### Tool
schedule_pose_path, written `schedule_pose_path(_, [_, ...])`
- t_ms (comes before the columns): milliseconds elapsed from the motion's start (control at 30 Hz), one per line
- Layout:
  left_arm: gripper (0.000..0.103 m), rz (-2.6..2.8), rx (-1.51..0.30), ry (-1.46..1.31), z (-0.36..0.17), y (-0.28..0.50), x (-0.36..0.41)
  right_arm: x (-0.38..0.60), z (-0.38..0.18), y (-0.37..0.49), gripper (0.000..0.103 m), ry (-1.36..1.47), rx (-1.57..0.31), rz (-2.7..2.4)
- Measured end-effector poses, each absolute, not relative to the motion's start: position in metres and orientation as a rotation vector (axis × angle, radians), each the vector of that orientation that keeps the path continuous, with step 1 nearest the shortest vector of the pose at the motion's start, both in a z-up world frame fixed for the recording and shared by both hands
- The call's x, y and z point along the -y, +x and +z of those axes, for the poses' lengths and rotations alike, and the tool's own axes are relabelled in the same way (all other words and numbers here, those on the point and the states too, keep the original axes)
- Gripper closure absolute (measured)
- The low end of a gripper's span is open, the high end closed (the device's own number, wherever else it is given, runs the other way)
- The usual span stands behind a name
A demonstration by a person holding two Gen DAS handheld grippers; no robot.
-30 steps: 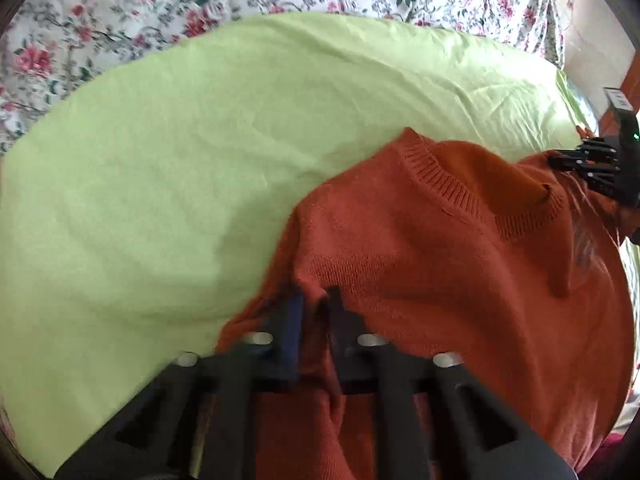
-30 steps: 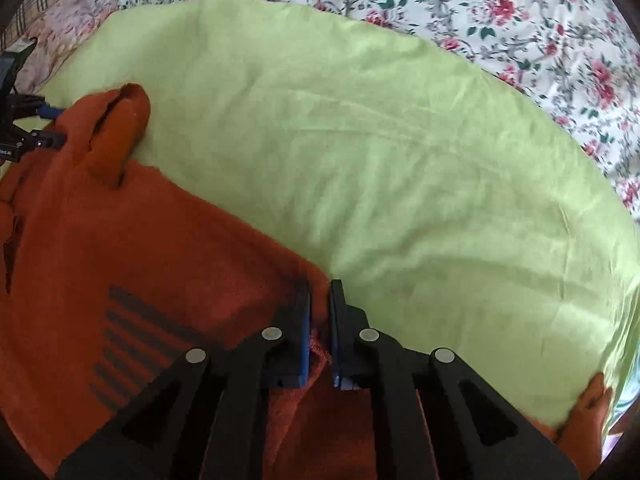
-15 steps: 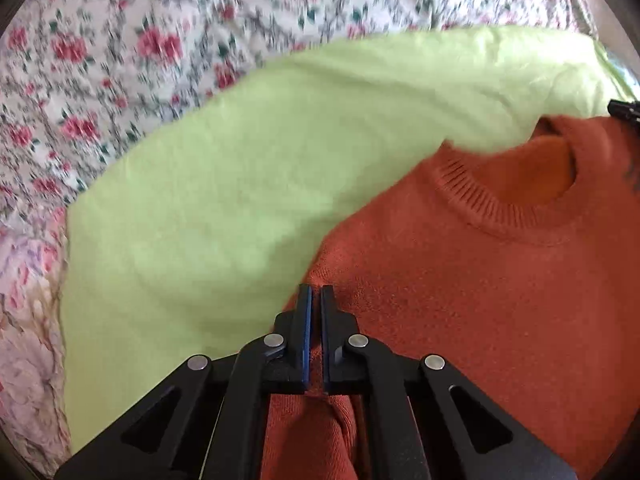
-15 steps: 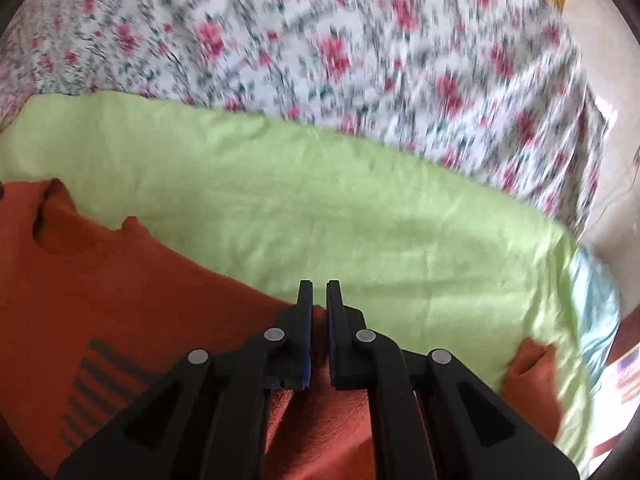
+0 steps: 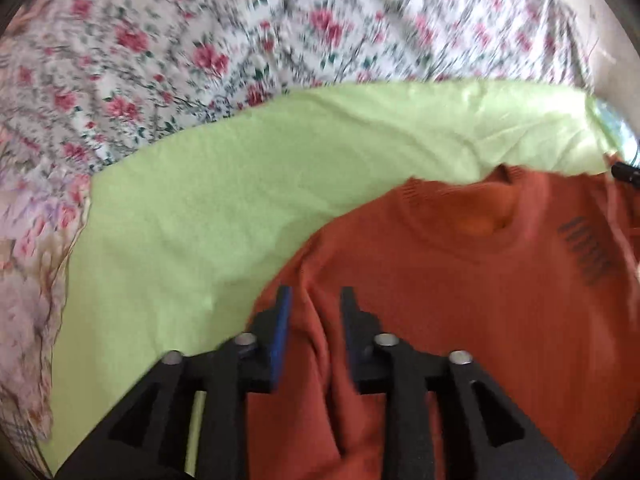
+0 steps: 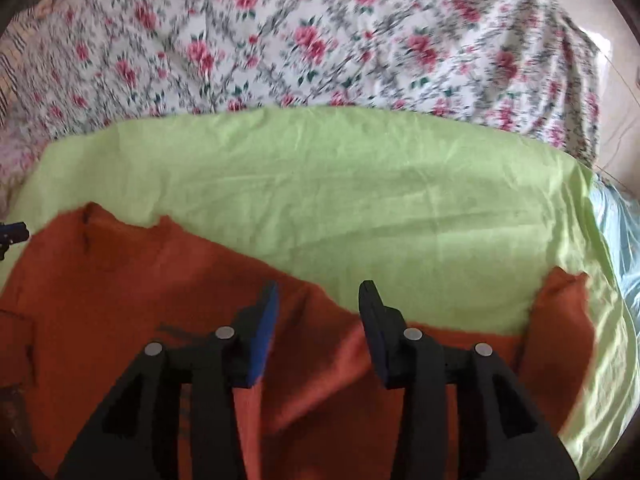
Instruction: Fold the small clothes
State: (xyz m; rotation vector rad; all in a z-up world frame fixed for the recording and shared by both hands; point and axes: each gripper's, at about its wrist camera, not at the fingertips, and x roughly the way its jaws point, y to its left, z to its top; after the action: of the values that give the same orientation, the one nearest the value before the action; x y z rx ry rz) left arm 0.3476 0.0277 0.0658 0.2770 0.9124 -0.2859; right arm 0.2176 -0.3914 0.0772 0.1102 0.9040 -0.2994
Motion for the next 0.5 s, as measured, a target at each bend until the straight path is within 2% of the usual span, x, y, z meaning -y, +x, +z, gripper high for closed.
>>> schedule_pose_path(100, [0.057, -0.318, -0.918, 0.222, 0.071, 0.311, -0.026, 0.412, 0.097, 0.174, 0.060, 0.199, -0.850, -0.342])
schedule_pose_path(267, [0.057, -0.331, -0.966, 0.133, 0.057, 0.264, -0.029, 0.479, 0.099, 0.111, 0.060, 0.367, -0.804, -0.523])
schedule_pose_path(500, [0.057, -0.327, -1.017, 0.026, 0.039, 0.232, -0.035, 0.550, 0.085, 0.096, 0.060, 0.593, -0.743, -0.653])
